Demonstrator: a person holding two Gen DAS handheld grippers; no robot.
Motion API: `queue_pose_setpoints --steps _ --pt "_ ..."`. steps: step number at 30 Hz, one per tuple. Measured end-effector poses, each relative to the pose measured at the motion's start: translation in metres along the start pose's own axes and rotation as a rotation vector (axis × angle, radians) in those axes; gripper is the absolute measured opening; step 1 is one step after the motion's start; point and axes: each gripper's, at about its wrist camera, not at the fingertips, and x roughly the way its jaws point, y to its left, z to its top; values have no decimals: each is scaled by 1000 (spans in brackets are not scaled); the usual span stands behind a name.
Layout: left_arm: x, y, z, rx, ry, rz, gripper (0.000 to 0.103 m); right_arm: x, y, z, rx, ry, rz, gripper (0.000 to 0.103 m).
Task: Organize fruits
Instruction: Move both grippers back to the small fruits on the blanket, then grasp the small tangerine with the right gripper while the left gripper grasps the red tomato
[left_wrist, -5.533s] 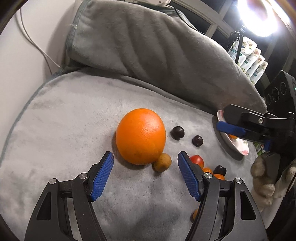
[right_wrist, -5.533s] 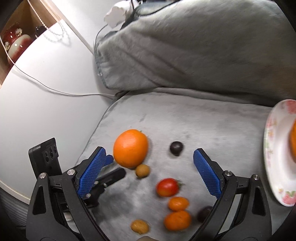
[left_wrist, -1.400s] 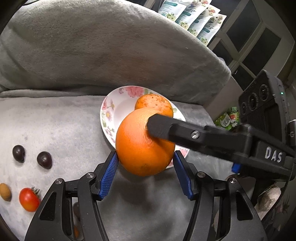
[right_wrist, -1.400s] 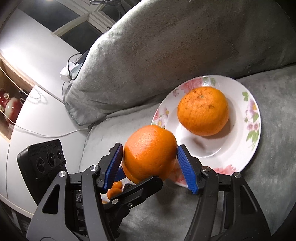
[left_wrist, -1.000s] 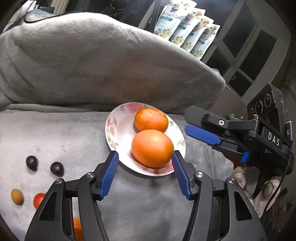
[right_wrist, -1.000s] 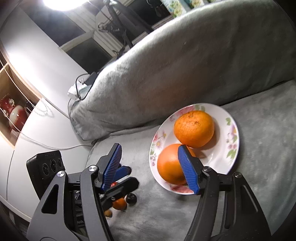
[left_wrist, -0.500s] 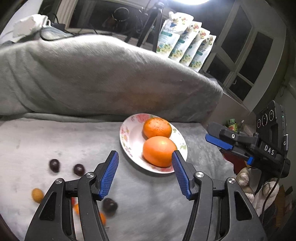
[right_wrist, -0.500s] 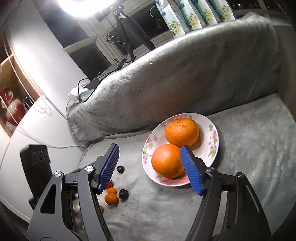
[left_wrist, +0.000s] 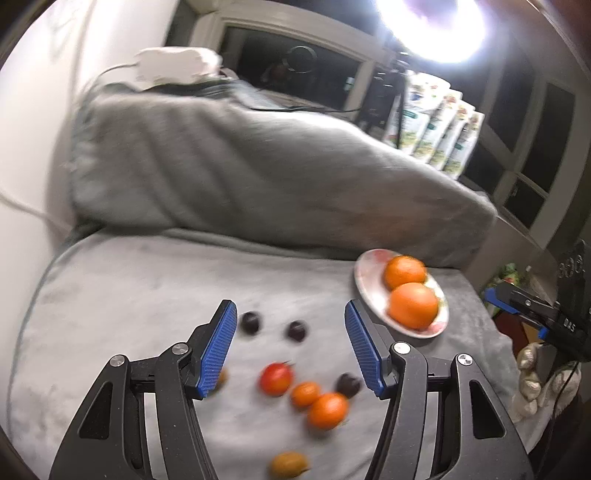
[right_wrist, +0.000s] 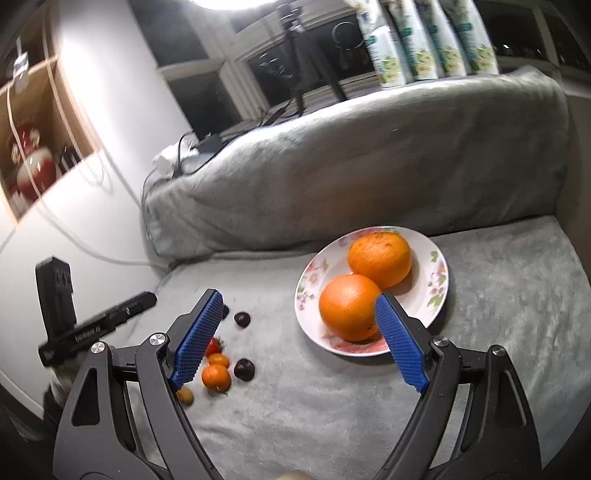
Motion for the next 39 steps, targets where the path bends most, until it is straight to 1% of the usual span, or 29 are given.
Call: queue_pose_setpoints --steps 4,10,13,19,20,22,24,26,28,29,32,34,37,39 --pt "-4 20 -11 -27 12 42 61 7 15 -8 -64 25 -9 87" --pt "-2 32 -28 -41 46 49 61 23 39 -26 -173 85 -14 87" --pt "1 32 -34 -44 64 33 60 31 47 -36 -200 120 5 87" --pt "9 30 -44 -46 99 -3 60 47 62 -54 -263 174 9 87" --pt "11 30 -45 -45 105 -8 57 49 65 -57 -273 181 15 87" --pt "14 29 -47 -45 119 -21 55 51 72 -62 -294 192 26 87" --pt "18 28 -49 -52 136 -43 53 54 79 -66 -318 201 36 84" --pt "21 28 -50 -59 151 -60 50 59 88 -71 -347 218 50 79" --pt "26 27 -51 -60 166 -73 47 64 96 -76 -375 236 61 77" --pt "28 28 -52 -65 176 -83 46 66 99 -78 -388 244 66 73" --pt "36 30 -52 -88 205 -112 42 76 111 -86 -426 275 86 66" --pt "41 30 -52 -94 219 -120 41 82 117 -89 -443 287 92 64" --pt "46 30 -51 -96 237 -129 40 93 123 -94 -458 307 97 57" --pt "49 29 -50 -96 245 -136 40 100 125 -96 -462 317 96 56"
